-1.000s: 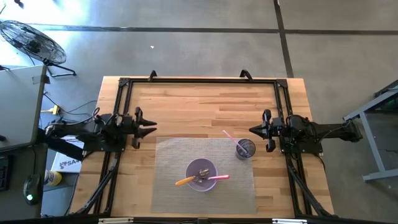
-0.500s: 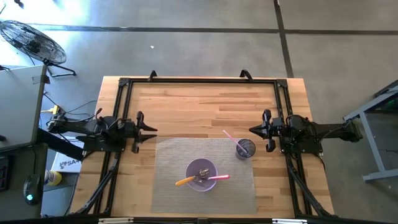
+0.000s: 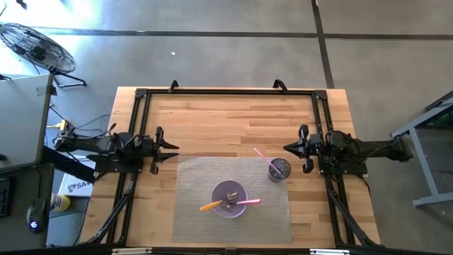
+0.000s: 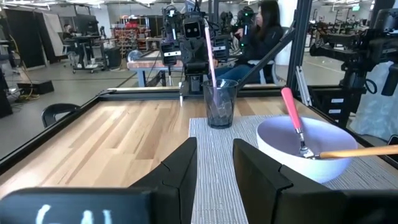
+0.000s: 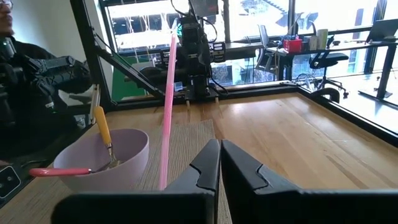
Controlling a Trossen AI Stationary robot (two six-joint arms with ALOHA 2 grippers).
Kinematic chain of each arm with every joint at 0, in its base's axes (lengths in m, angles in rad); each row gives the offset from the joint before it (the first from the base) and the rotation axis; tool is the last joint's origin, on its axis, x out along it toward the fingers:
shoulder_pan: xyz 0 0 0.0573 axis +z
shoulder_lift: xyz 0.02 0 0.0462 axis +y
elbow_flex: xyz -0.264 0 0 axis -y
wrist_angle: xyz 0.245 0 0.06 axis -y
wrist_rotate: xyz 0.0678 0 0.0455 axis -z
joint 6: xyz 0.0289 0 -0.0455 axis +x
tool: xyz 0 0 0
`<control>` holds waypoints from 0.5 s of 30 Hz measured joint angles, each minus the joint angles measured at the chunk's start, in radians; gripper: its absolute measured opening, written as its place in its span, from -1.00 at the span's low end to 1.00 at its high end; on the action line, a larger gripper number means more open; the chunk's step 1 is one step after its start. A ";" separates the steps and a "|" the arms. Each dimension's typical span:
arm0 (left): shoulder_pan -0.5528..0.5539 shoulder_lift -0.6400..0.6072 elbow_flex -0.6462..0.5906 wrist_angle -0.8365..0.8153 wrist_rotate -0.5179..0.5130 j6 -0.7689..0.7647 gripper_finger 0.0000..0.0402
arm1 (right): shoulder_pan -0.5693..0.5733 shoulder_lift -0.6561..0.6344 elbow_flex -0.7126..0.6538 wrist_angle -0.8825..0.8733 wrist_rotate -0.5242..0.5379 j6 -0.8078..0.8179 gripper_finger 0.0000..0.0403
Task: Pick & Place Utensil
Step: Return to Home Position
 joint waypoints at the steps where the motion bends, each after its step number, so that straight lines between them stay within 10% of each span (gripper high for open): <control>1: 0.000 0.000 0.000 0.000 0.000 0.000 -0.50 | 0.000 0.000 0.000 0.000 0.000 0.000 -0.96; 15: 0.000 0.000 0.000 -0.001 -0.001 0.001 -0.50 | 0.000 0.000 0.000 0.000 0.000 0.001 -0.98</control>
